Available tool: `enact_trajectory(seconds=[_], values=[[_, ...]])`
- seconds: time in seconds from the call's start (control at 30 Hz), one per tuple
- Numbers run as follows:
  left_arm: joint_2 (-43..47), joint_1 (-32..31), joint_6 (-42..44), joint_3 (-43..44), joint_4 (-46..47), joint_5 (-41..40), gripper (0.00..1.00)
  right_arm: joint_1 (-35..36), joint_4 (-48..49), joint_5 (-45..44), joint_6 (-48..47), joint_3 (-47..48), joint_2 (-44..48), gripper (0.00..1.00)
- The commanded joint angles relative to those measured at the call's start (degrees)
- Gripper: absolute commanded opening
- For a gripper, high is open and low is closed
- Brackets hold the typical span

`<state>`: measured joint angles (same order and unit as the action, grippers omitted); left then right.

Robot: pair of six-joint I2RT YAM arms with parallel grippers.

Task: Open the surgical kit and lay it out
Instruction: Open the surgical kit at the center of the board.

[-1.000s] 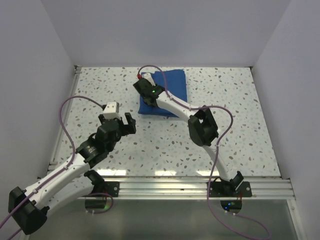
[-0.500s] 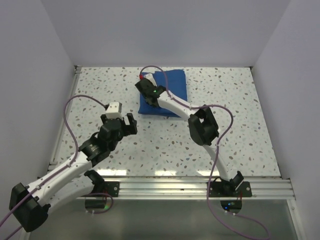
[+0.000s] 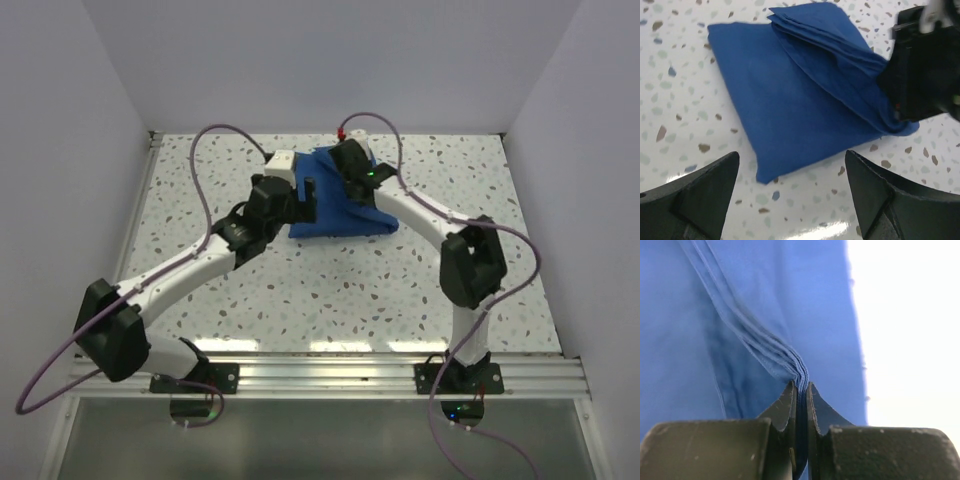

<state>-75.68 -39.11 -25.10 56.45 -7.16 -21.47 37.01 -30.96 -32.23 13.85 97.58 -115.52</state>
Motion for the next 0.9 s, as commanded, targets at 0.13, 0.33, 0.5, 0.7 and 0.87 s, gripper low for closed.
enact_trajectory(seconds=[0.13, 0.33, 0.5, 0.7, 0.87], values=[[-17.54, 0.09, 10.25, 16.67, 9.09, 7.14, 0.90, -9.93, 0.11, -8.46, 0.83, -8.36, 18.31, 0.00], [-27.22, 0.09, 10.95, 21.33, 12.78, 16.54, 0.90, -15.83, -0.07, -11.89, 4.52, -15.48, 21.30, 0.00], [-33.30, -0.52, 12.53, 25.72, 13.92, 20.95, 0.90, -20.05, -1.37, -11.81, 6.28, -19.88, 18.41, 0.08], [-36.56, -3.77, 18.58, 28.37, 13.23, 19.19, 0.91, -21.63, -4.11, -7.50, 7.69, -19.35, 14.10, 0.99], [-36.03, -8.61, 28.16, 24.78, 12.42, 9.62, 0.92, -21.63, -3.40, -5.31, 8.48, -21.90, 18.22, 0.99]])
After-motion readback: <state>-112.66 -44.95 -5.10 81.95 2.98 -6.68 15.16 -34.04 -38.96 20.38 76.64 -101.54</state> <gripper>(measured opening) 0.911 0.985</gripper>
